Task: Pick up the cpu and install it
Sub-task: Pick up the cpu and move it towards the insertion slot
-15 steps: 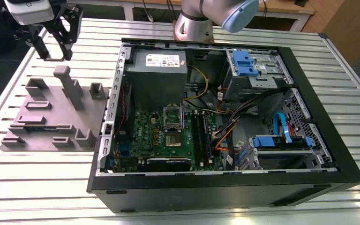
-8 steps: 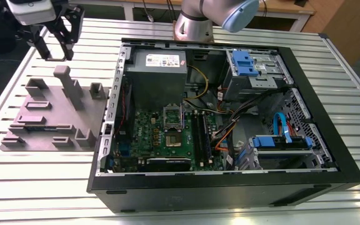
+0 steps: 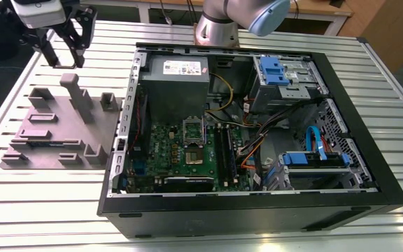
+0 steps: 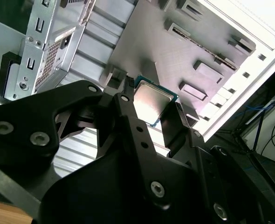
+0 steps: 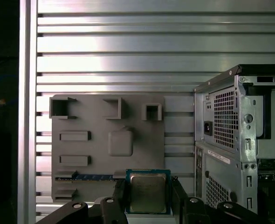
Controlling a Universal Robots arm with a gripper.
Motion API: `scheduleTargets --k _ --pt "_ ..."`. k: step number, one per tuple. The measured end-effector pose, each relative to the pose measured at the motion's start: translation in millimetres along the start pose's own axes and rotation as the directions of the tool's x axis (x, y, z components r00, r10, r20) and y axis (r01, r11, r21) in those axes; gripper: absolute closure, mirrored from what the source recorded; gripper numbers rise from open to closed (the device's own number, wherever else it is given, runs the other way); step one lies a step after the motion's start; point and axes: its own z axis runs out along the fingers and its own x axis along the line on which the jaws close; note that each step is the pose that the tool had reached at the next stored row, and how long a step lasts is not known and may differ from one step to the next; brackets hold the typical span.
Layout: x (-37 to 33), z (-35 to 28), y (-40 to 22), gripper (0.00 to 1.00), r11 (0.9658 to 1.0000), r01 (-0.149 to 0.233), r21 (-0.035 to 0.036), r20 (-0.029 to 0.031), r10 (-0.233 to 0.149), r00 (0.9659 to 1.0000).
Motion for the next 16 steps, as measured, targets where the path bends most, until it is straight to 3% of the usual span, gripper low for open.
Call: scheduleTargets --k 16 --pt "-9.7 -0.2 0.2 0.53 1.0 0.0 0.0 0.0 0.0 1.0"
